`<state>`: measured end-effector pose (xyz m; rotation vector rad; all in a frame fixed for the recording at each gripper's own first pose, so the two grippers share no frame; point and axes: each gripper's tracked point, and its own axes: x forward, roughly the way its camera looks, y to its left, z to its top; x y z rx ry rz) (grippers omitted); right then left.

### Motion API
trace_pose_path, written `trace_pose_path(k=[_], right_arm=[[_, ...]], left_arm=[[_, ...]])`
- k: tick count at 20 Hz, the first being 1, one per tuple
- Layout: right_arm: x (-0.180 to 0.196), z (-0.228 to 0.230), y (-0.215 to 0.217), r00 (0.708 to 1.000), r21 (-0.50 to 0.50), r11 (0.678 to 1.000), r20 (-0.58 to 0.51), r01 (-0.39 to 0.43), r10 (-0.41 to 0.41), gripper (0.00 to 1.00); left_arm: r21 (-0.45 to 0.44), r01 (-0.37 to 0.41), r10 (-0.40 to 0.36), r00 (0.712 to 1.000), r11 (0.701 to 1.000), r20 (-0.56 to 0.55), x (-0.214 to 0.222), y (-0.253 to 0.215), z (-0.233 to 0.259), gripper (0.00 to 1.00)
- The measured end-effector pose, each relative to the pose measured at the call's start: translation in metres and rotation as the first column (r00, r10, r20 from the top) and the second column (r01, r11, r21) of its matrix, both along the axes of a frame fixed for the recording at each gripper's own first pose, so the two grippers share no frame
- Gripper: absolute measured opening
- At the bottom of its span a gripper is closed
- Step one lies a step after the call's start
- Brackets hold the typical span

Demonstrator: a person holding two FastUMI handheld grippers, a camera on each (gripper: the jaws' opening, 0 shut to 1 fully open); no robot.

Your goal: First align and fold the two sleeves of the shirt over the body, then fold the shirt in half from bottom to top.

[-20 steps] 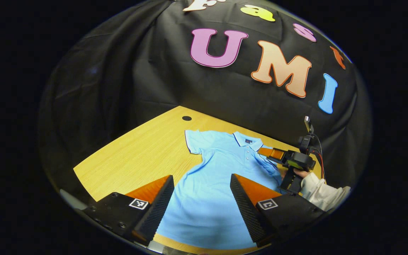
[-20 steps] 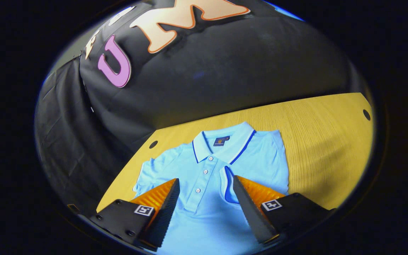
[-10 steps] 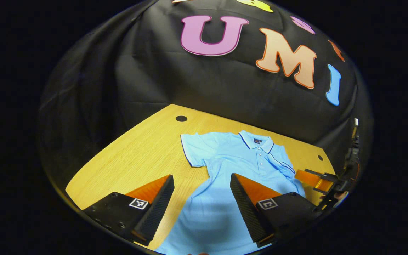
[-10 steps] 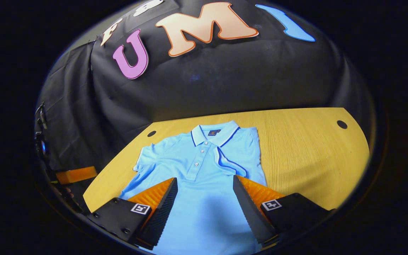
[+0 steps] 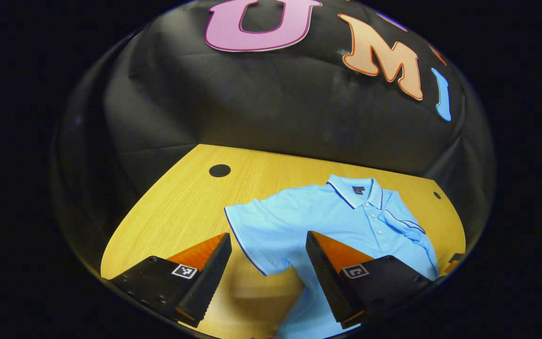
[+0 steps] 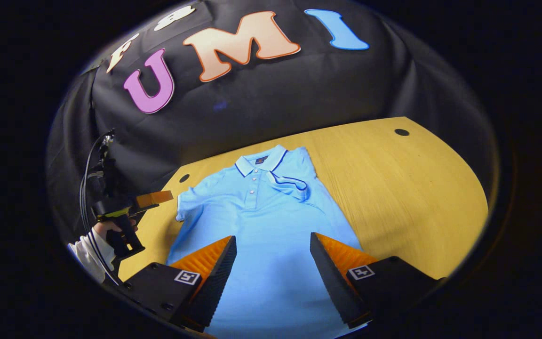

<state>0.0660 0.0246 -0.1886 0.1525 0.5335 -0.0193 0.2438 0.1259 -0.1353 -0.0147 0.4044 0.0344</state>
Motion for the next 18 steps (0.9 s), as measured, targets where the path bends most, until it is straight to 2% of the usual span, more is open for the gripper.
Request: trace_pose_path(k=[2, 3, 4, 8, 13, 15, 18], right_arm=[[-0.012, 0.006, -0.006, 0.999, -0.018, 0.998, 0.007, 0.052, -0.052, 0.98], [-0.017, 0.01, -0.009, 0.997, -0.021, 0.997, 0.012, 0.077, -0.077, 0.93], [-0.02, 0.012, -0.012, 0.995, -0.021, 0.995, 0.016, 0.102, -0.102, 0.98], [-0.029, 0.025, -0.028, 0.978, -0.024, 0.979, 0.048, 0.204, -0.203, 0.98], [-0.029, 0.021, -0.023, 0.973, 0.001, 0.974, 0.039, 0.227, -0.227, 0.98], [-0.025, 0.021, -0.018, 0.975, 0.009, 0.975, 0.038, 0.221, -0.221, 0.98], [-0.022, 0.018, -0.015, 0.976, 0.015, 0.977, 0.037, 0.212, -0.213, 0.98]], left_arm=[[-0.004, 0.02, -0.02, 1.0, 1.0, -0.02, 0.019, 0.005, -0.01, 0.95], [-0.002, 0.019, -0.019, 0.999, 1.0, -0.028, 0.029, 0.009, -0.014, 0.95], [0.003, 0.013, -0.013, 0.999, 1.0, -0.047, 0.036, 0.014, -0.023, 0.95], [-0.025, -0.008, 0.005, 0.995, 1.0, -0.099, 0.05, 0.021, -0.044, 0.95], [0.037, 0.01, -0.006, 0.993, 0.999, -0.12, 0.055, 0.025, -0.049, 0.94], [0.065, 0.001, 0.007, 0.992, 0.998, -0.123, 0.057, 0.031, -0.051, 0.86], [0.057, 0.001, 0.005, 0.994, 0.998, -0.108, 0.058, 0.028, -0.049, 0.58]])
